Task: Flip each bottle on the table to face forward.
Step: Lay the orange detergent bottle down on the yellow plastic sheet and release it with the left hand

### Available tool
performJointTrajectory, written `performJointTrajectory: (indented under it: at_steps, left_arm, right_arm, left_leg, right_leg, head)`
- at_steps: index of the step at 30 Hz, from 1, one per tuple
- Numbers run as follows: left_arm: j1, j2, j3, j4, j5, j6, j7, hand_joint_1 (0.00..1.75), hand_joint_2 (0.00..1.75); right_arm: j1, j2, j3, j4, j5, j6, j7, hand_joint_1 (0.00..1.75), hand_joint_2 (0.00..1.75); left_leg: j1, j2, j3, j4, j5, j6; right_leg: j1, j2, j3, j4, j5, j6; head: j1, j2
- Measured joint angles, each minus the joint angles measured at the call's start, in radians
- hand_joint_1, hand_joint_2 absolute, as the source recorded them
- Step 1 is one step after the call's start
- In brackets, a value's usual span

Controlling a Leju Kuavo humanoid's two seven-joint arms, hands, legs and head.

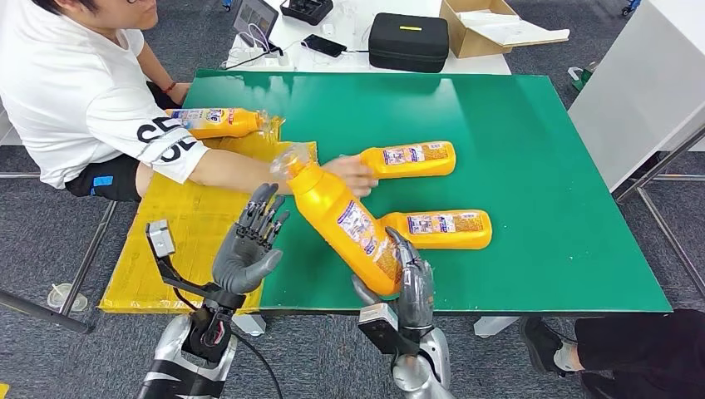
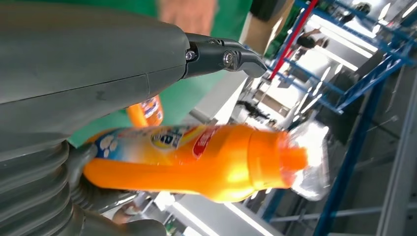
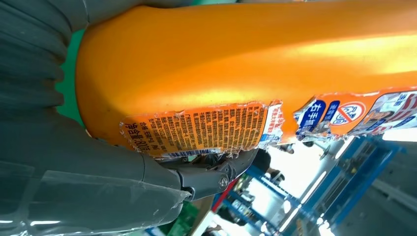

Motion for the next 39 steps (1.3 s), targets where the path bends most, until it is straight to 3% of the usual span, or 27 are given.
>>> performJointTrajectory:
  at_steps: [15,28,29,32,33,39]
  left_arm:
    - [-0.032,0.023,-0.076,0.087,0.013,-0.013,0.002,0.00,1.75]
    - [-0.035,0.027,-0.073,0.117,0.103,-0.035,0.021,0.00,1.75]
    - [-0.034,0.027,-0.072,0.117,0.110,-0.038,0.024,0.14,1.75]
    - [-0.030,0.027,-0.070,0.117,0.117,-0.040,0.028,1.39,1.75]
    - [-0.028,0.027,-0.070,0.117,0.117,-0.039,0.029,1.69,1.75]
    - [-0.014,0.027,-0.067,0.112,0.062,-0.019,0.005,1.75,1.75]
  right_arm:
    - [-0.039,0.043,0.050,0.116,0.135,-0.002,-0.001,1.75,1.75]
    - [-0.116,0.050,0.164,0.324,0.086,-0.004,-0.001,1.75,1.75]
    - [-0.121,0.051,0.168,0.338,0.085,-0.003,-0.001,1.75,1.75]
    - [-0.135,0.052,0.173,0.372,0.084,-0.001,-0.001,1.75,1.75]
    - [-0.139,0.052,0.173,0.382,0.084,0.000,-0.001,1.75,1.75]
    - [-0.152,0.054,0.171,0.412,0.086,-0.001,-0.001,1.75,1.75]
  left_leg:
    - [0.000,0.000,0.000,0.000,0.000,0.000]
    - [0.000,0.000,0.000,0.000,0.000,0.000]
    - [0.000,0.000,0.000,0.000,0.000,0.000]
    - [0.000,0.000,0.000,0.000,0.000,0.000]
    - [0.000,0.000,0.000,0.000,0.000,0.000]
    - [0.000,0.000,0.000,0.000,0.000,0.000]
  right_leg:
    - [0.000,0.000,0.000,0.000,0.000,0.000]
    - [0.000,0.000,0.000,0.000,0.000,0.000]
    - [0.000,0.000,0.000,0.000,0.000,0.000]
    - [0.000,0.000,0.000,0.000,0.000,0.000]
    - [0.000,0.000,0.000,0.000,0.000,0.000]
    - [0.000,0.000,0.000,0.000,0.000,0.000]
  head:
    - [0.000,0.000]
    - [0.000,0.000]
    - [0.000,0.000]
    - [0.000,0.000]
    - [0.000,0.000]
    - [0.000,0.000]
